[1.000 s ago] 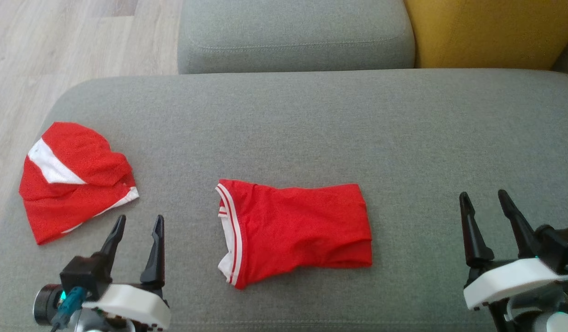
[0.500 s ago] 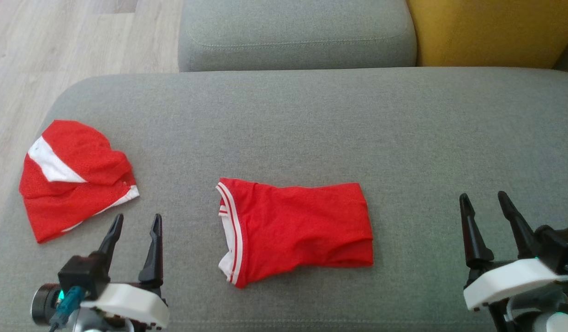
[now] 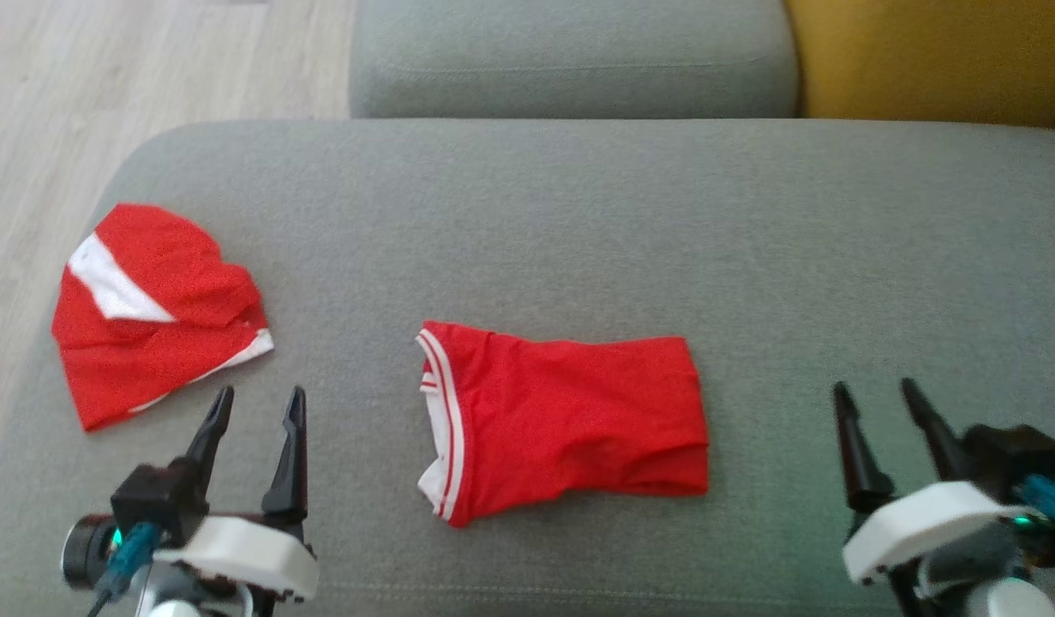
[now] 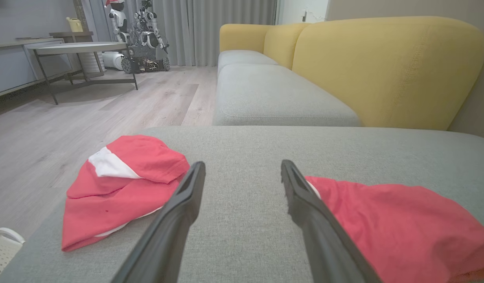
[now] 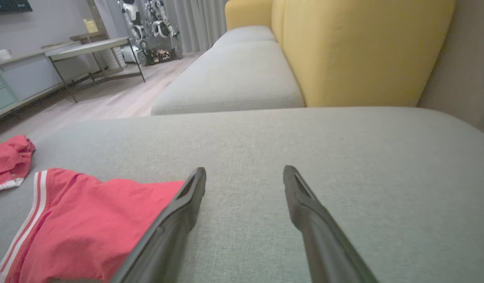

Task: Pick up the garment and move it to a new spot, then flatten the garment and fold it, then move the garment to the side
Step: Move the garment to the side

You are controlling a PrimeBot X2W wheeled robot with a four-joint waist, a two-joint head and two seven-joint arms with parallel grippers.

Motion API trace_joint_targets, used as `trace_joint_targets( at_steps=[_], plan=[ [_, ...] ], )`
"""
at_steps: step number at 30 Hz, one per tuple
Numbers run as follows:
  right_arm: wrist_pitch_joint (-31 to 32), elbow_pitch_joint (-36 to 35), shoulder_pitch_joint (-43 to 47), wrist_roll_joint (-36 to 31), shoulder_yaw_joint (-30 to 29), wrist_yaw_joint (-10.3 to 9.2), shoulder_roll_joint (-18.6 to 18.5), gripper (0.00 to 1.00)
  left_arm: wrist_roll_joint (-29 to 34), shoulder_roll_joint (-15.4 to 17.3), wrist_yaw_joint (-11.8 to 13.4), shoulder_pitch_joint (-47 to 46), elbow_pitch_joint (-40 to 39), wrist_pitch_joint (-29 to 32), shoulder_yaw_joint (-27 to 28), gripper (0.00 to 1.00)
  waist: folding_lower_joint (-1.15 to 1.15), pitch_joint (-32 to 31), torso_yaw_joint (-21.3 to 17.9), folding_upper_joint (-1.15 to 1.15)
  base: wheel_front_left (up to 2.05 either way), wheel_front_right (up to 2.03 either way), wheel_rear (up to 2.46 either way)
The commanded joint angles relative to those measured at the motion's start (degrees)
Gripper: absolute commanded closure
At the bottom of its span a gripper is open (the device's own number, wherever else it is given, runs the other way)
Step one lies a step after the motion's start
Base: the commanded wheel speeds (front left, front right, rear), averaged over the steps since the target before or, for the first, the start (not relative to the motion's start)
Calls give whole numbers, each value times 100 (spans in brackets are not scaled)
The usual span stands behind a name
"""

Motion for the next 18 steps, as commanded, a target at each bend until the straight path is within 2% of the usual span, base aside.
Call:
trace_joint_targets(
  at_steps=[1,11,18],
  plan=[
    [6,-109,-397,-1,180,-4,-55,0,-17,121,-16,-420,-206,-8,196,0,0,58,82,0,0,0,0],
    [42,1523,-1307,38,930,-4,-39,0,4,14,-214,-1127,-104,-199,63,0,0,757,557,0,0,0,0],
    [314,2568,-1771,-4,1027,-4,-28,0,0,-116,-302,-1377,84,-341,19,0,0,1012,682,0,0,0,0]
  ],
)
